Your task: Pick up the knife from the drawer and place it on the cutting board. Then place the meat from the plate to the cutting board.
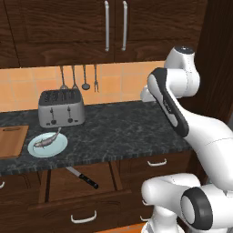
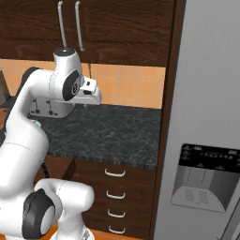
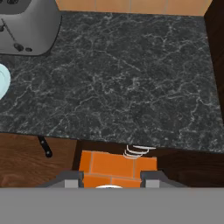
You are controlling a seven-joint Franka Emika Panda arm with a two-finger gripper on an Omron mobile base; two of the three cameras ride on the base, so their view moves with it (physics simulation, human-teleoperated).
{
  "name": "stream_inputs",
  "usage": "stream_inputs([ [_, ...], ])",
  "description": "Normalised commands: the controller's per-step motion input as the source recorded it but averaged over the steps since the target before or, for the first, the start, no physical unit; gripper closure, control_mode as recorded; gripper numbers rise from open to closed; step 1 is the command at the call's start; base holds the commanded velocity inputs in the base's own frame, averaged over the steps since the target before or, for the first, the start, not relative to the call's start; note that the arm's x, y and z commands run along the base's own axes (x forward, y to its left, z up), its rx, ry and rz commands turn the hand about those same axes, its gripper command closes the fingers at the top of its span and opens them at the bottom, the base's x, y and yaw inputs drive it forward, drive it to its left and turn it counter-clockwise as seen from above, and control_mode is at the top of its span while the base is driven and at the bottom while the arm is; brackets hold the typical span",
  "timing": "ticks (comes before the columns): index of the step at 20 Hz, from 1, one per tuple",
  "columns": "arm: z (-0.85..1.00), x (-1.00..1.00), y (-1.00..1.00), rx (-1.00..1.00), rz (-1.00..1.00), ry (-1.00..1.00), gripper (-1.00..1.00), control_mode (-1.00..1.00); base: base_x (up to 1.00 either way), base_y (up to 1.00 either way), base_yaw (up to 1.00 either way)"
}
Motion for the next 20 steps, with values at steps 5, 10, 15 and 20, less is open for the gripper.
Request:
stream_inputs([
  [5,0.00,0.00,0.01,0.00,0.00,0.00,-1.00,-1.00,0.00,0.00,0.00],
  [10,-0.05,-0.08,0.00,0.00,0.00,0.03,-1.00,-1.00,0.00,0.00,0.00],
  [15,0.00,0.00,0.00,0.00,0.00,0.00,-1.00,1.00,-0.08,-0.31,0.18],
  [20,0.00,0.00,0.00,0.00,0.00,0.00,-1.00,1.00,0.00,-0.36,0.77],
])
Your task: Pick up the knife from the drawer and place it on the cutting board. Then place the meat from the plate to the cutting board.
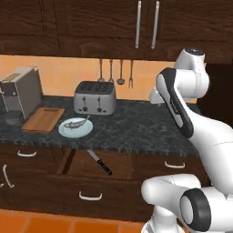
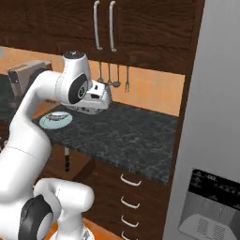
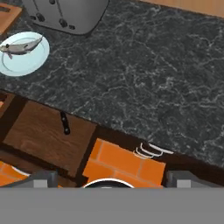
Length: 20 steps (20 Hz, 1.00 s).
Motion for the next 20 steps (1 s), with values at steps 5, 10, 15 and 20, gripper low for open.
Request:
stream_inputs([
  [5,0.00,0.00,0.00,0.00,0.00,0.00,-1.00,1.00,-0.02,-0.13,0.83],
  [10,0.00,0.00,0.00,0.00,0.00,0.00,-1.00,1.00,-0.17,-0.31,0.78],
  [15,0.00,0.00,0.00,0.00,0.00,0.00,-1.00,1.00,-0.27,-0.70,0.61],
  [20,0.00,0.00,0.00,0.00,0.00,0.00,-1.00,1.00,-0.14,-0.53,0.39],
])
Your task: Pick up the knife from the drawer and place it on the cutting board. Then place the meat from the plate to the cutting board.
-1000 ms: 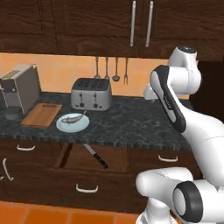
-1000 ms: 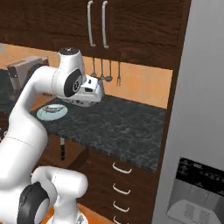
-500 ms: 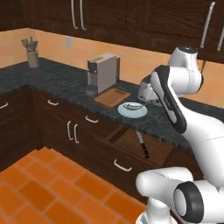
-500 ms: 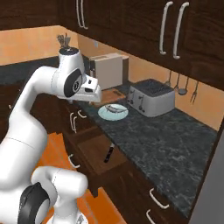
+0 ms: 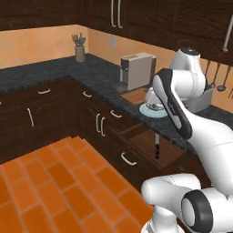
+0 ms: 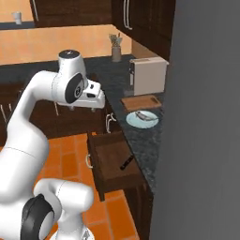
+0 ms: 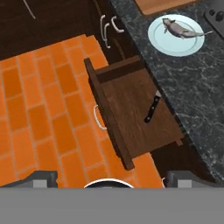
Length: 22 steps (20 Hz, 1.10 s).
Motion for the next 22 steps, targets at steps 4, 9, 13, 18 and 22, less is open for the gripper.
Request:
stream_inputs([
  [4,0.00,0.00,0.00,0.00,0.00,0.00,-1.00,1.00,0.04,-0.46,0.33],
  [9,0.00,0.00,0.00,0.00,0.00,0.00,-1.00,1.00,0.01,-0.45,0.23],
  [13,0.00,0.00,0.00,0.00,0.00,0.00,-1.00,1.00,-0.33,-0.43,0.00],
  [18,0.00,0.00,0.00,0.00,0.00,0.00,-1.00,-1.00,-0.17,-0.19,0.00],
  [22,0.00,-0.01,0.00,0.00,0.00,0.00,-1.00,-1.00,0.00,0.00,0.00],
])
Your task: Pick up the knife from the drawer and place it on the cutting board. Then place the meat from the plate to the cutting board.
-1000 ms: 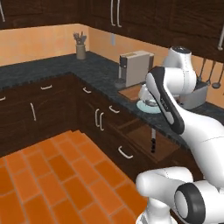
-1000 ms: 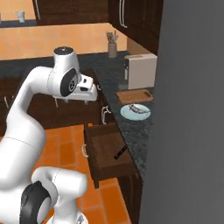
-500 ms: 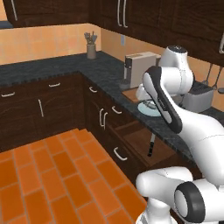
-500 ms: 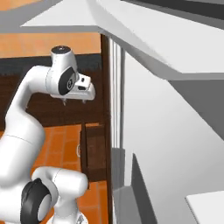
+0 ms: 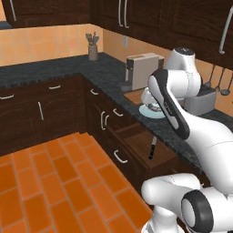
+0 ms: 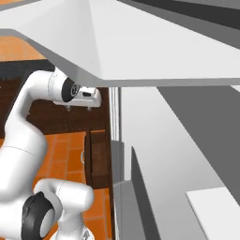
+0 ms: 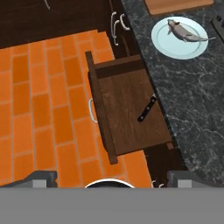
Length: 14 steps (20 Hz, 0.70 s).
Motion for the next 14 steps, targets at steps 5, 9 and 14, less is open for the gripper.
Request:
stream_inputs([
  [5,-0.51,0.44,0.32,-0.02,0.00,0.10,-1.00,-1.00,0.00,0.00,0.00],
  [9,-1.00,0.93,0.19,0.00,0.00,0.29,-1.00,-1.00,0.00,0.00,0.00],
  [14,-1.00,0.56,0.02,-0.02,0.04,0.41,-1.00,-1.00,0.00,0.00,0.00],
])
